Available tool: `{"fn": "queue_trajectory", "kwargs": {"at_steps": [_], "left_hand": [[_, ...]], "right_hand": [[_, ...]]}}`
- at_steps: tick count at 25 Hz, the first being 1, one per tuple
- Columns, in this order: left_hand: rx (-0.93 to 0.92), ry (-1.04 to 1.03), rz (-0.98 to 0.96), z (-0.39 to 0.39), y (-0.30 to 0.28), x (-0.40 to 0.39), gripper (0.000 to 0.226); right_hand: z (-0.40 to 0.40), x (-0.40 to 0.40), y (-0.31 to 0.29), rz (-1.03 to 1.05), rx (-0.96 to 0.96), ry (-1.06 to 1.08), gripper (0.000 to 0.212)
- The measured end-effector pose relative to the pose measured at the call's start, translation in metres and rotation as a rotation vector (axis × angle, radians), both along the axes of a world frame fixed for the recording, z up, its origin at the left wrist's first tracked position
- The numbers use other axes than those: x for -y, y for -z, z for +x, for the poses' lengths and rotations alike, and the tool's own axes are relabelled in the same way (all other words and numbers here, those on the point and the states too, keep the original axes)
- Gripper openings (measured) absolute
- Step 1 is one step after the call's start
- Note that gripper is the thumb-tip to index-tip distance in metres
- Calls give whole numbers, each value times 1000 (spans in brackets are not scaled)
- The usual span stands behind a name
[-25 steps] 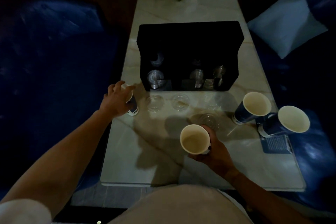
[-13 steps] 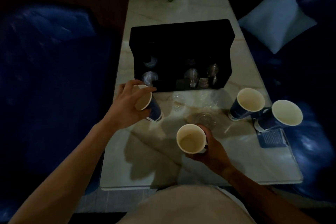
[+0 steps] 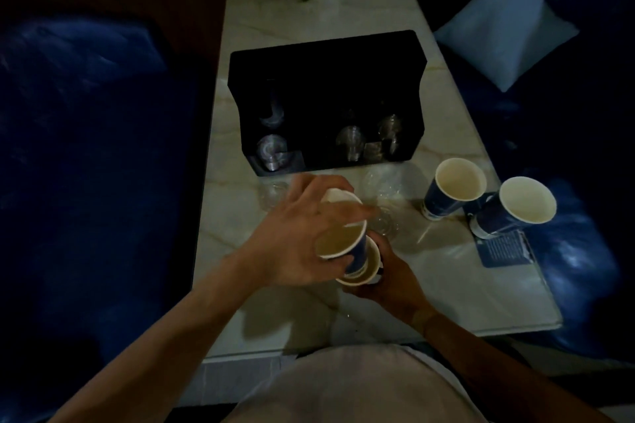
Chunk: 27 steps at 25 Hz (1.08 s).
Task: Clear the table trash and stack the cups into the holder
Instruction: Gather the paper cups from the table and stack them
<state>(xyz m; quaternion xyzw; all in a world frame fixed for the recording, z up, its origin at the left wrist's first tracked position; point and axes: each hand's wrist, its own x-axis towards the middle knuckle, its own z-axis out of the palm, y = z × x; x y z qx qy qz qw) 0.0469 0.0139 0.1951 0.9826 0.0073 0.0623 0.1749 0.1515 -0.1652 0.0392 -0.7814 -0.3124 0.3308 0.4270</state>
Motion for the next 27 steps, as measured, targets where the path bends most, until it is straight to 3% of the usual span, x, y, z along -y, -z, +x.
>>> {"fn": "queue_trajectory", "kwargs": {"at_steps": [13, 17, 22, 27], "left_hand": [[-51, 23, -40, 8, 93, 35, 61], [-114, -48, -85, 12, 114, 35, 70], [-17, -108, -81, 13, 125, 37, 82], [-45, -98, 10, 12, 131, 38, 67]], "right_hand": [[-4, 5, 5, 13, -2, 37, 97], [-3, 5, 5, 14, -18, 28, 96], [-2, 5, 6, 13, -55, 20, 101], [-2, 5, 4, 12, -73, 39, 97]]}}
